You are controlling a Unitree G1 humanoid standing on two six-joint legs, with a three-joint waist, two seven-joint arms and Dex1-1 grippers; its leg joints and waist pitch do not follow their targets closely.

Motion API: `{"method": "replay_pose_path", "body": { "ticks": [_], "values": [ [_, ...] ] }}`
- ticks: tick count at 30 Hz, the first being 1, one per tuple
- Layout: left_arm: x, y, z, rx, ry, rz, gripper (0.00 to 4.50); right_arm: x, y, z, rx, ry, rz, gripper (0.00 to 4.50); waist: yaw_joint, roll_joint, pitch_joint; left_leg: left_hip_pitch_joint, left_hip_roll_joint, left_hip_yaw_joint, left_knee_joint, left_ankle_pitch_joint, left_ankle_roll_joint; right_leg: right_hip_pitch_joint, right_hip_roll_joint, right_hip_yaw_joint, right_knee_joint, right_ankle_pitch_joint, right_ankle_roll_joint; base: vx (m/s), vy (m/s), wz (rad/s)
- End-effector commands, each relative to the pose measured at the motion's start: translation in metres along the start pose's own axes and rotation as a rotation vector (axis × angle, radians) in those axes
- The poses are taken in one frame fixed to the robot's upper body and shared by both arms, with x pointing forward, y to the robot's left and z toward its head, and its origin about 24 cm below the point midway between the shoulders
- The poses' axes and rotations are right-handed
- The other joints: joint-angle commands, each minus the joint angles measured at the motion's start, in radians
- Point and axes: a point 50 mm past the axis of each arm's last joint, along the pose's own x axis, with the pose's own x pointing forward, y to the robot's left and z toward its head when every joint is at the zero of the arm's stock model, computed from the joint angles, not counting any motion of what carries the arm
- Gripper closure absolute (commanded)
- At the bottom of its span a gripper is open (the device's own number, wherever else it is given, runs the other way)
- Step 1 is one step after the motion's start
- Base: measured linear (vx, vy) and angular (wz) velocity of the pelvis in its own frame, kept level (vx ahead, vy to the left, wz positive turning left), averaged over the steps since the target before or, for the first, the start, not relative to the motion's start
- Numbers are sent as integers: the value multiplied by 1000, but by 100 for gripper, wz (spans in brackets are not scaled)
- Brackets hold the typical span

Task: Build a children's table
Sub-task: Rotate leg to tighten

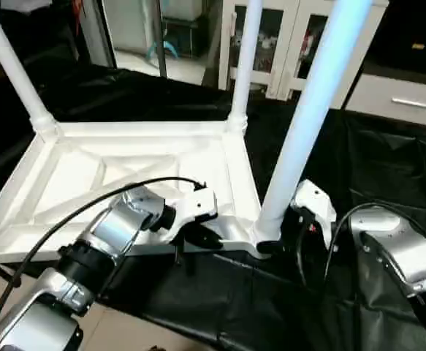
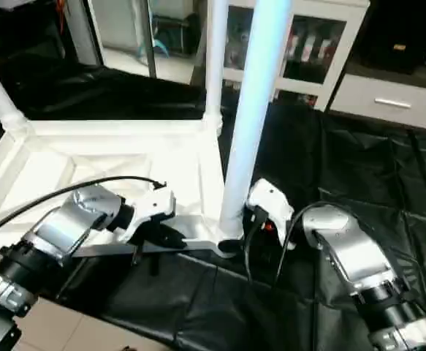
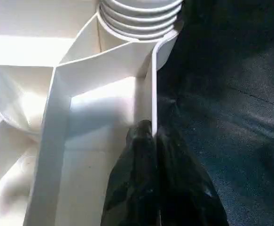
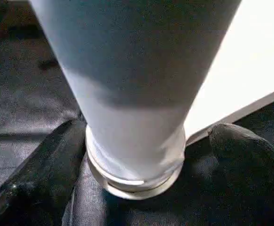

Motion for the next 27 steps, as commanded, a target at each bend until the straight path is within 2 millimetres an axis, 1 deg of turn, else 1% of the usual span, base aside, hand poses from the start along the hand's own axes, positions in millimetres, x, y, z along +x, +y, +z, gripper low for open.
{"method": "replay_pose_path", "body": {
  "ticks": [1, 2, 3, 4, 6, 7, 9, 10, 12, 15, 16, 18, 20, 24, 25, 26, 27],
  "values": [
    [12, -9, -10, -16, 64, -66, 450, 2, -2, 5, -26, 2, 0, 31, 1, -8, -58, 3, 41, -15, -76, -236, 32, 49, -66, 52, -72, -353, -195, 0, 0, 0],
    [12, -9, -11, -17, 66, -67, 450, 2, -3, 5, -19, 3, -2, 31, 2, -8, -58, 4, 42, -15, -76, -237, 32, 48, -66, 52, -72, -354, -194, 0, 0, 0],
    [12, -9, -11, -17, 68, -68, 450, 1, -3, 5, -12, 2, -1, 49, 3, -9, -59, 1, 43, -16, -76, -224, 33, 50, -65, 52, -67, -334, -198, 0, 0, 0],
    [13, -10, -10, -17, 67, -69, 450, 1, -3, 4, -11, 3, 3, 57, 3, -8, -59, 0, 43, -16, -76, -223, 34, 50, -64, 52, -67, -330, -199, 0, 0, 0],
    [13, -10, -9, -19, 63, -69, 450, 1, -2, 4, -13, 4, 10, 75, 3, -9, -60, 2, 43, -15, -75, -221, 35, 49, -65, 52, -65, -314, -207, 0, 0, 0],
    [13, -10, -9, -19, 62, -70, 450, 1, -2, 4, -14, 3, 10, 84, 3, -7, -60, 2, 42, -15, -74, -221, 36, 49, -65, 52, -65, -313, -209, 0, 0, 0],
    [13, -10, -10, -18, 64, -68, 450, 2, -2, 4, -9, -4, 14, 101, 3, -8, -60, 1, 42, -15, -74, -218, 37, 50, -65, 52, -66, -317, -208, 0, 0, 0],
    [14, -10, -10, -19, 64, -70, 450, 2, -1, 4, -8, -5, 30, 101, 3, -8, -61, 1, 43, -15, -74, -216, 38, 50, -65, 52, -66, -316, -208, 0, 0, 0],
    [14, -10, -10, -19, 65, -71, 450, 2, 0, 3, -9, 1, 38, 119, 3, -9, -61, 1, 43, -15, -74, -210, 40, 50, -64, 52, -64, -305, -210, 0, 0, 0],
    [14, -10, -10, -19, 69, -71, 450, 2, 0, 2, -9, 4, 42, 143, 3, -9, -61, 2, 42, -14, -73, -214, 41, 50, -64, 52, -65, -311, -210, 0, 0, 0],
    [14, -10, -10, -19, 69, -71, 450, 2, 0, 2, -9, 4, 43, 150, 3, -12, -60, 1, 42, -14, -73, -213, 41, 50, -65, 51, -65, -320, -208, 0, 0, 0],
    [14, -10, -12, -24, 75, -71, 450, 2, -1, 2, -7, 6, 47, 167, 4, -6, -60, 3, 43, -15, -74, -217, 39, 49, -65, 51, -66, -327, -207, 0, 0, 0],
    [15, -12, -12, -27, 82, -75, 450, 2, 0, 2, -4, 3, 50, 172, 4, -8, -61, 2, 43, -15, -74, -220, 38, 49, -65, 51, -66, -318, -209, 0, 0, 0],
    [15, -14, -11, -30, 75, -82, 450, 7, -1, 1, 22, -23, 12, 176, 3, -8, -60, 1, 42, -16, -74, -221, 37, 49, -65, 51, -66, -323, -207, 0, 0, 0],
    [15, -14, -12, -37, 70, -73, 450, 9, -4, 0, 40, -33, -43, 176, 2, -9, -60, 0, 42, -16, -75, -221, 36, 50, -65, 51, -66, -328, -205, 0, 0, 0],
    [15, -13, -12, -49, 61, -57, 450, 14, -11, -4, 79, -42, -158, 176, 0, -9, -59, -2, 41, -16, -76, -223, 29, 49, -67, 51, -67, -338, -203, 0, 0, 0],
    [16, -13, -12, -51, 59, -55, 450, 14, -12, -5, 85, -43, -176, 177, -5, -9, -58, -5, 40, -18, -77, -229, 24, 50, -67, 50, -69, -354, -198, 0, 0, 0]
  ]
}}
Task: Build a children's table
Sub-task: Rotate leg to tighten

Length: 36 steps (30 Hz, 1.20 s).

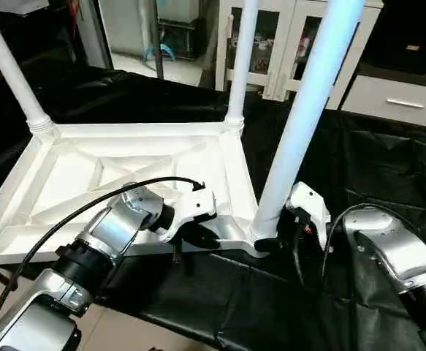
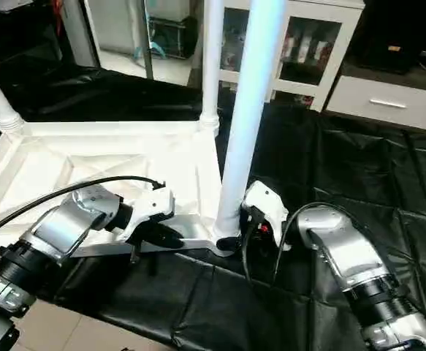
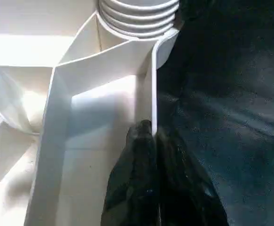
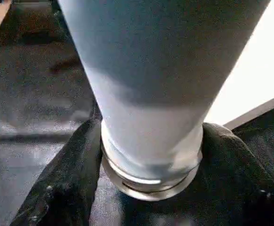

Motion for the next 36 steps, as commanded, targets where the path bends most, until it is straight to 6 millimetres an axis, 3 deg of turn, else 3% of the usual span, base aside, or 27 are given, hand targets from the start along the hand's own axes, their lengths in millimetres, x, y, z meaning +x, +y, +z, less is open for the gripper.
{"method": "replay_pose_path", "body": {
  "ticks": [1, 2, 4, 5, 6, 7, 9, 11, 12, 14, 17, 18, 20, 21, 24, 25, 30, 32, 35, 36],
  "values": [
    [20, -14, -9, -33, 35, -95, 450, -2, -16, -3, 25, 6, -208, 177, 2, 0, -53, -11, 38, -22, -82, -252, 12, 55, -67, 46, -74, -392, -180, 0, 0, 0],
    [22, -6, -5, -68, 2, -16, 450, 1, -22, -8, 108, -9, -328, 178, -3, -8, -51, -6, 36, -23, -82, -280, 6, 50, -66, 44, -80, -440, -159, 0, 0, 0],
    [25, 3, 0, -107, -21, 71, 450, 5, -28, -15, 222, -37, -485, 178, -11, -6, -49, 7, 31, -22, -77, -316, -8, 36, -66, 41, -94, -509, -144, 0, 0, 0],
    [27, 7, 2, -122, -24, 113, 450, 8, -30, -20, 284, -45, -549, 178, -18, 0, -48, 3, 31, -25, -78, -331, -15, 36, -66, 40, -99, -530, -133, 0, 0, 0],
    [27, 8, 2, -126, -23, 124, 450, 11, -31, -23, 304, -45, -597, 178, -21, -4, -51, -1, 32, -33, -82, -346, -19, 46, -66, 32, -99, -544, -112, 0, 0, 0],
    [29, 11, 3, -147, -17, 165, 450, 13, -31, -27, 329, -42, -661, 178, -22, 7, -51, -1, 32, -32, -83, -349, -22, 43, -67, 34, -99, -535, -111, 0, 0, 0],
    [37, 19, 7, -185, -12, 261, 450, 20, -31, -31, 379, -43, -764, 178, -27, 4, -53, 5, 33, -33, -83, -369, -23, 39, -65, 31, -104, -510, -114, 0, 0, 0],
    [45, 26, 15, -208, -26, 357, 450, 33, -28, -33, 428, -44, -839, 178, -29, 4, -48, 15, 28, -25, -79, -395, -21, 23, -62, 35, -110, -502, -129, 0, 0, 0],
    [47, 27, 18, -217, -37, 386, 450, 38, -26, -32, 442, -43, -856, 178, -28, 3, -49, 15, 27, -30, -81, -409, -19, 29, -61, 30, -111, -518, -120, 0, 0, 0],
    [50, 30, 22, -218, -52, 431, 450, 45, -24, -31, 485, -55, -914, 178, -27, 4, -48, 18, 24, -29, -79, -417, -15, 22, -64, 29, -117, -547, -106, 0, 0, 0],
    [60, 34, 33, -187, -67, 508, 450, 66, -19, -16, 530, -103, -1060, 178, -28, 4, -48, 17, 23, -32, -81, -432, -18, 21, -62, 25, -121, -570, -83, 0, 0, 0],
    [64, 34, 36, -174, -67, 515, 450, 76, -16, 2, 523, -194, -1069, 178, -26, 1, -50, 22, 24, -31, -81, -435, -17, 15, -65, 26, -125, -579, -71, 0, 0, 0],
    [64, 34, 36, -177, -67, 516, 450, 81, -14, 8, 504, -214, -1033, 178, -28, 2, -49, 18, 27, -34, -84, -442, -18, 19, -63, 25, -121, -563, -67, 0, 0, 0],
    [65, 34, 35, -179, -66, 521, 450, 86, -12, 12, 476, -223, -992, 178, -28, 10, -49, 16, 28, -35, -88, -453, -17, 23, -61, 26, -120, -539, -67, 0, 0, 0],
    [66, 34, 34, -184, -61, 521, 450, 86, -11, 19, 420, -245, -977, 178, -25, 2, -52, 5, 29, -32, -93, -419, -12, 31, -63, 35, -110, -460, -88, 0, 0, 0],
    [66, 34, 34, -184, -61, 521, 450, 86, -11, 19, 420, -245, -977, 108, -22, 5, -54, 6, 30, -30, -93, -393, -9, 31, -64, 39, -104, -425, -106, 0, 0, 0],
    [62, 33, 26, -181, -54, 483, 450, 62, -19, 18, 406, -307, -1008, 74, -15, 3, -56, -4, 32, -24, -93, -309, 7, 44, -65, 47, -90, -317, -142, 0, 0, 0],
    [58, 30, 24, -168, -65, 440, 450, 47, -25, 17, 381, -313, -1027, 59, -15, 2, -57, -1, 31, -20, -90, -283, 11, 42, -64, 48, -87, -298, -158, 0, 0, 0],
    [56, 29, 23, -160, -70, 422, 450, 41, -27, 16, 367, -316, -1033, 31, -12, 0, -58, -2, 31, -16, -87, -245, 22, 43, -62, 50, -80, -252, -174, 0, 0, 0],
    [51, 25, 18, -138, -68, 367, 450, 25, -32, 15, 338, -325, -1006, 22, -9, 15, -59, -1, 31, -17, -84, -242, 27, 45, -63, 52, -76, -235, -185, 57, -30, 3]
  ]
}}
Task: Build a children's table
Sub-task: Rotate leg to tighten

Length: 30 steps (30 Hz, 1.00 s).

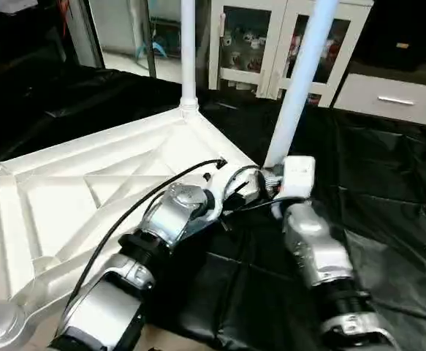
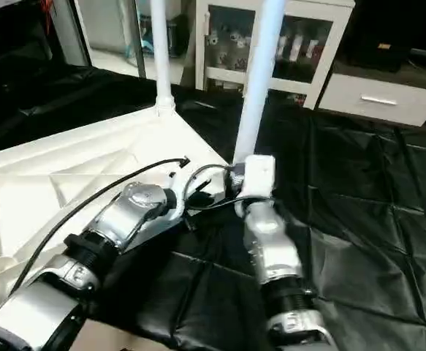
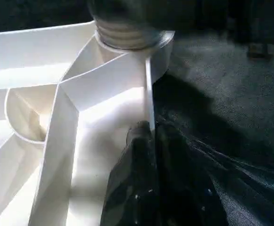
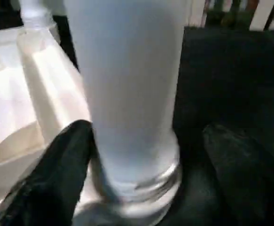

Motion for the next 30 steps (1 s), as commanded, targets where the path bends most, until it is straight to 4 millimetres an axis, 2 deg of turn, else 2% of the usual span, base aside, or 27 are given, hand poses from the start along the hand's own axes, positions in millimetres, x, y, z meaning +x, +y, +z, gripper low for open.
{"method": "replay_pose_path", "body": {
  "ticks": [1, 2, 3, 4, 6, 7, 8, 9, 10, 11, 12, 13, 15, 17, 18, 19, 23, 24, 25, 27, 30],
  "values": [
    [-10, -3, -24, 10, 75, -92, 450, -7, -26, 8, -15, -13, 21, 15, 3, 6, -61, -2, 36, -9, -80, -226, 35, 55, -60, 54, -61, -214, -193, 0, 0, 0],
    [-14, -4, -28, 16, 86, -126, 450, -10, -36, 12, -40, -15, 70, 8, 6, 13, -63, 0, 37, -8, -77, -205, 40, 54, -60, 55, -55, -170, -209, 0, 0, 0],
    [-14, -4, -28, 16, 86, -126, 450, -10, -36, 12, -40, -15, 70, 3, 6, 13, -63, 0, 37, -8, -77, -205, 40, 54, -60, 55, -55, -170, -209, 0, 0, 0],
    [-20, -6, -33, 9, 107, -186, 450, -18, -47, 18, -90, 5, 182, 3, 10, 8, -65, -1, 38, -7, -75, -170, 56, 61, -58, 54, -48, -112, -229, 0, 0, 0],
    [-23, -7, -35, 16, 106, -226, 450, -22, -52, 20, -107, 24, 259, 3, 15, 11, -63, -1, 40, -6, -73, -155, 72, 60, -60, 54, -45, -93, -248, 0, 0, 0],
    [-25, -8, -35, 24, 104, -251, 450, -24, -54, 21, -115, 35, 305, 3, 14, 22, -62, -1, 40, -5, -72, -162, 71, 58, -59, 55, -46, -102, -252, 0, 0, 0],
    [-25, -8, -35, 24, 104, -251, 450, -24, -54, 21, -115, 35, 305, 3, 19, 13, -62, 1, 41, -5, -72, -177, 68, 63, -58, 54, -49, -123, -251, 0, 0, 0],
    [-30, -12, -36, 34, 103, -333, 450, -34, -58, 20, -186, 86, 466, 3, 20, 14, -60, 2, 42, -4, -73, -180, 66, 59, -60, 55, -50, -133, -251, 0, 0, 0],
    [-36, -16, -38, 54, 119, -421, 450, -45, -61, 18, -240, 138, 621, 3, 25, 8, -56, 5, 45, -2, -75, -221, 62, 59, -60, 56, -56, -185, -246, 0, 0, 0],
    [-38, -17, -38, 65, 124, -442, 450, -47, -61, 18, -245, 147, 655, 3, 32, 12, -57, 7, 48, -4, -75, -225, 63, 60, -62, 57, -55, -202, -239, 0, 0, 0],
    [-42, -20, -39, 92, 136, -493, 450, -54, -62, 19, -256, 172, 738, 3, 29, 8, -54, 7, 47, -1, -75, -231, 68, 55, -61, 58, -57, -210, -241, 0, 0, 0],
    [-45, -22, -40, 113, 154, -541, 450, -58, -62, 20, -266, 192, 803, 3, 30, 5, -55, 4, 49, -4, -76, -229, 67, 60, -62, 57, -56, -227, -236, 0, 0, 0],
    [-48, -24, -40, 149, 179, -581, 450, -62, -59, 21, -320, 224, 881, 3, 29, 9, -53, 5, 49, -6, -78, -241, 57, 56, -63, 56, -59, -271, -228, 0, 0, 0],
    [-48, -24, -40, 151, 182, -580, 450, -62, -58, 20, -339, 241, 900, 3, 29, 9, -52, 8, 48, -4, -77, -246, 51, 52, -63, 57, -62, -288, -226, 0, 0, 0],
    [-48, -24, -40, 154, 183, -576, 450, -64, -56, 20, -353, 261, 934, 3, 30, 20, -52, 12, 49, -6, -77, -256, 41, 51, -64, 57, -63, -302, -227, 0, 0, 0],
    [-47, -25, -38, 159, 184, -583, 450, -65, -53, 19, -360, 278, 966, 3, 29, 13, -52, 12, 48, -4, -76, -264, 36, 50, -63, 57, -67, -309, -225, 0, 0, 0],
    [-48, -27, -35, 174, 183, -597, 450, -70, -47, 18, -382, 310, 1045, 3, 30, 12, -56, 7, 48, -7, -76, -241, 40, 57, -63, 57, -60, -286, -226, 0, 0, 0],
    [-48, -28, -34, 182, 184, -607, 450, -71, -46, 17, -394, 326, 1068, 3, 30, 12, -58, 4, 48, -8, -74, -223, 46, 59, -63, 56, -56, -255, -234, 0, 0, 0],
    [-49, -29, -34, 192, 190, -616, 450, -71, -45, 14, -405, 340, 1080, 3, 29, 8, -59, 2, 47, -7, -74, -212, 50, 60, -62, 56, -55, -244, -235, 0, 0, 0],
    [-50, -29, -34, 196, 194, -618, 450, -71, -45, 12, -416, 357, 1085, 3, 31, 5, -62, 1, 48, -7, -70, -170, 60, 60, -63, 57, -46, -197, -251, 0, 0, 0],
    [-51, -29, -34, 197, 197, -616, 450, -70, -45, 10, -432, 370, 1083, 3, 32, 3, -62, 1, 47, -6, -69, -156, 67, 60, -63, 56, -44, -189, -260, 0, 0, 0]
  ]
}}
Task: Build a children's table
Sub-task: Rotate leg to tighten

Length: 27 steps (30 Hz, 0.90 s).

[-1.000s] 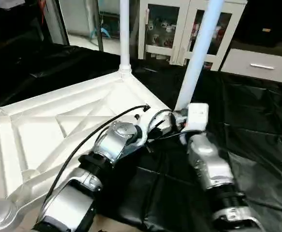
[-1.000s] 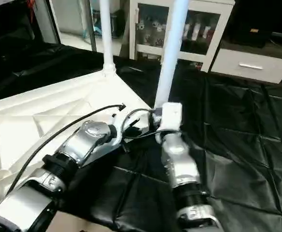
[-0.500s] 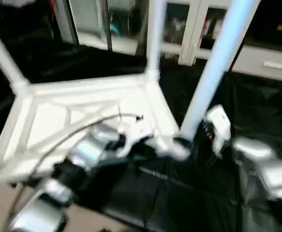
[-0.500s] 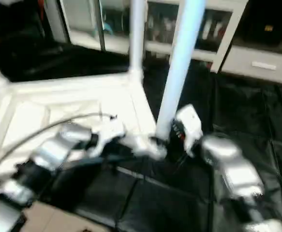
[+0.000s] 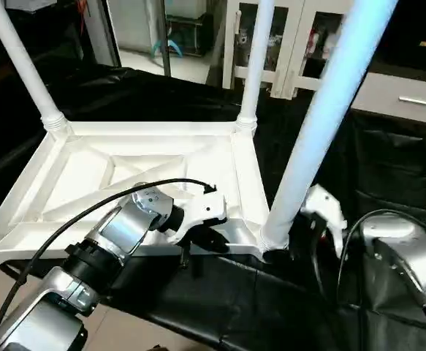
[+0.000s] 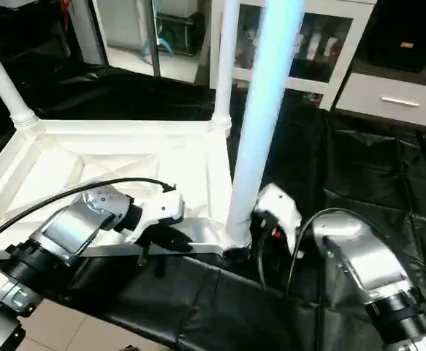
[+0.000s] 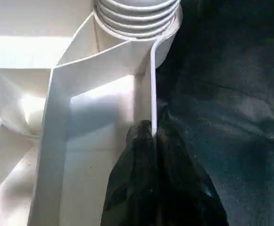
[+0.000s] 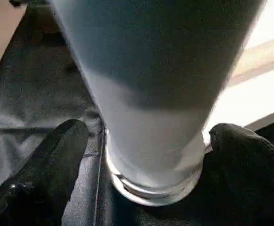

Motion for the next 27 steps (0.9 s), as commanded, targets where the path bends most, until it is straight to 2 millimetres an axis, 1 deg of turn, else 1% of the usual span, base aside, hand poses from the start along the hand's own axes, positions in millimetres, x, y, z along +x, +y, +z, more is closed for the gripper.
{"method": "replay_pose_path", "body": {
  "ticks": [1, 2, 3, 4, 5, 6, 8, 10, 11, 12, 15, 16, 17, 18, 19, 20, 22, 23, 27],
  "values": [
    [12, -11, -9, -12, 61, -91, 450, 0, 0, 3, -29, 16, 8, 3, 0, -10, -65, 1, 44, -10, -69, -160, 67, 54, -63, 53, -49, -188, -258, 0, 0, 0],
    [12, -11, -9, -12, 62, -89, 450, 2, -1, 3, -33, 21, 3, 3, 0, -11, -64, 1, 44, -10, -69, -167, 66, 54, -63, 53, -51, -199, -256, 0, 0, 0],
    [11, -11, -10, -13, 64, -88, 450, 3, -2, 4, -32, 17, -1, 3, 1, 2, -63, 2, 43, -12, -70, -181, 58, 53, -64, 53, -52, -224, -248, 0, 0, 0],
    [11, -11, -10, -13, 65, -87, 450, 4, -2, 4, -32, 16, -2, 3, -2, -2, -63, 2, 43, -10, -70, -188, 56, 52, -62, 52, -56, -230, -245, 0, 0, 0],
    [12, -11, -12, -16, 78, -85, 450, 7, -1, 8, -25, -13, 8, 3, -1, -7, -63, 3, 42, -11, -71, -199, 52, 54, -63, 52, -56, -241, -242, 0, 0, 0],
    [13, -11, -12, -16, 81, -84, 450, 7, -1, 9, -23, -20, 12, 29, -1, -7, -63, 2, 42, -11, -71, -201, 52, 54, -63, 52, -56, -245, -240, 0, 0, 0],
    [13, -11, -12, -17, 82, -88, 450, 7, 0, 10, -23, -25, 18, 36, -2, -6, -63, 3, 43, -12, -71, -207, 48, 54, -63, 52, -58, -262, -232, 0, 0, 0],
    [13, -12, -11, -18, 82, -92, 450, 7, 0, 10, -24, -25, 20, 56, -2, -6, -64, 3, 43, -12, -71, -202, 47, 54, -63, 52, -57, -254, -233, 0, 0, 0],
    [12, -13, -12, -19, 83, -94, 450, 6, 0, 10, -23, -28, 25, 56, -3, -6, -63, 2, 43, -12, -71, -202, 47, 54, -62, 52, -57, -255, -233, 0, 0, 0],
    [12, -13, -12, -21, 83, -96, 450, 6, 1, 9, -23, -29, 33, 71, -3, -5, -64, 2, 43, -12, -70, -198, 48, 54, -62, 52, -55, -245, -235, 0, 0, 0],
    [13, -13, -13, -23, 85, -97, 450, 5, 1, 8, -24, -26, 36, 93, -3, -4, -66, 3, 43, -12, -69, -185, 53, 54, -61, 52, -52, -218, -245, 0, 0, 0],
    [13, -13, -13, -23, 87, -97, 450, 5, 1, 8, -22, -25, 35, 102, -3, -1, -66, 2, 42, -12, -68, -183, 55, 54, -60, 52, -51, -207, -249, 0, 0, 0],
    [14, -13, -14, -23, 88, -97, 450, 5, 1, 7, -22, -24, 35, 113, -4, 1, -67, 2, 42, -12, -68, -183, 55, 55, -60, 52, -51, -202, -250, 0, 0, 0],
    [14, -12, -14, -25, 90, -97, 450, 5, 1, 7, -20, -24, 35, 113, -5, -2, -66, 2, 42, -12, -68, -185, 56, 55, -59, 51, -50, -198, -253, 0, 0, 0],
    [15, -13, -14, -27, 92, -98, 450, 4, 2, 6, -20, -24, 35, 126, -4, 1, -66, 3, 42, -12, -68, -188, 56, 55, -60, 51, -51, -199, -254, 0, 0, 0],
    [15, -13, -14, -29, 93, -100, 450, 4, 2, 6, -20, -24, 35, 136, -4, -3, -67, 2, 42, -11, -67, -189, 57, 55, -60, 51, -52, -200, -254, 0, 0, 0],
    [16, -13, -14, -29, 101, -102, 450, 3, 3, 5, -16, -26, 42, 151, -2, -3, -67, 3, 42, -11, -67, -189, 59, 55, -61, 52, -52, -218, -250, 0, 0, 0],
    [16, -13, -14, -30, 102, -103, 450, 3, 4, 5, -14, -24, 44, 167, -2, -2, -67, 3, 42, -11, -67, -191, 59, 55, -61, 52, -53, -231, -246, 0, 0, 0],
    [15, -15, -17, -40, 106, -106, 450, 5, 6, 3, -8, -24, 50, 178, -2, -1, -69, 2, 42, -12, -67, -184, 59, 55, -60, 51, -52, -226, -241, 0, 0, 0]
  ]
}}
